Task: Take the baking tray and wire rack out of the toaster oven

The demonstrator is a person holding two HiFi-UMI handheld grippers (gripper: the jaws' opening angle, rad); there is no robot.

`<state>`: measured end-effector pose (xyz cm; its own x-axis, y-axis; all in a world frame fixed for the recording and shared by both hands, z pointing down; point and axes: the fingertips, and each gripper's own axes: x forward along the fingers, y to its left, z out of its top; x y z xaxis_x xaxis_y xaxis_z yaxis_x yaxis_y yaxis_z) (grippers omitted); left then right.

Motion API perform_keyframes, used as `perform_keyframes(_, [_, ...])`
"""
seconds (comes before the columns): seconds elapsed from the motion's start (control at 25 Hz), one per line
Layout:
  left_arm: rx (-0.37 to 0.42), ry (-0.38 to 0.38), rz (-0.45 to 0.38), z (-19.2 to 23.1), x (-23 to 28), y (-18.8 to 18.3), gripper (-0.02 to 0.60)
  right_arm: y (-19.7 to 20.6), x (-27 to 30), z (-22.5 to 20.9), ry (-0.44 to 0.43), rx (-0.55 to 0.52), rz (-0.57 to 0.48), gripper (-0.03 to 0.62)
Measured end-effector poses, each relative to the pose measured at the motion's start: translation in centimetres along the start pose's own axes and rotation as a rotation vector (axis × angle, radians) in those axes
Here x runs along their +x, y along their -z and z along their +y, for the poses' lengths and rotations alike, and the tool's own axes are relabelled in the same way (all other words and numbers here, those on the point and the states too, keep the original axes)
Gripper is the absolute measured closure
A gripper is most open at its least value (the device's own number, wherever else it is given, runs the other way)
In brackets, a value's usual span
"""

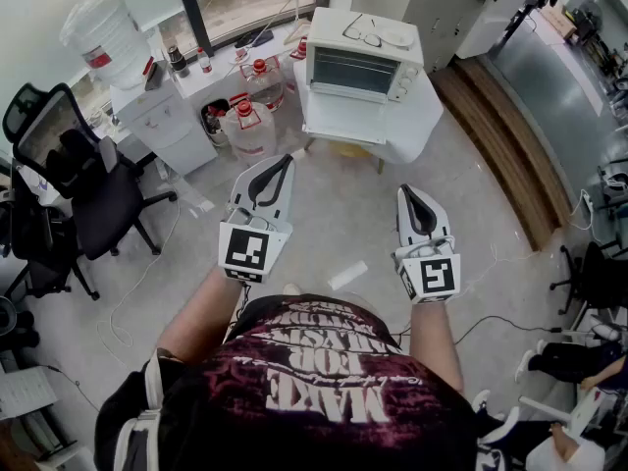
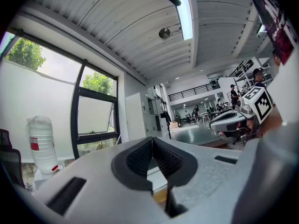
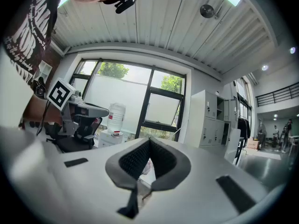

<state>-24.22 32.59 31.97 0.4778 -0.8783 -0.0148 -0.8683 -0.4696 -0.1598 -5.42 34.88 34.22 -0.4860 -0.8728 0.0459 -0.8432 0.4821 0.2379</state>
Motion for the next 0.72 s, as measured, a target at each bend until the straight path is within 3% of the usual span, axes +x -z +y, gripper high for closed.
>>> perform_keyframes(0.44, [-0.032,-0.002,-0.001,1.9,-0.9,1.7,0.574,0.4,1.1,0.5,0.049,0.013,0.023,0.596])
perform_keyframes(0.72, [-0.083,-0.001,0.019,2.8,-1.5,4.1,0.572,1.7,0.4,0.7,0.071,0.024,0.058,0.547])
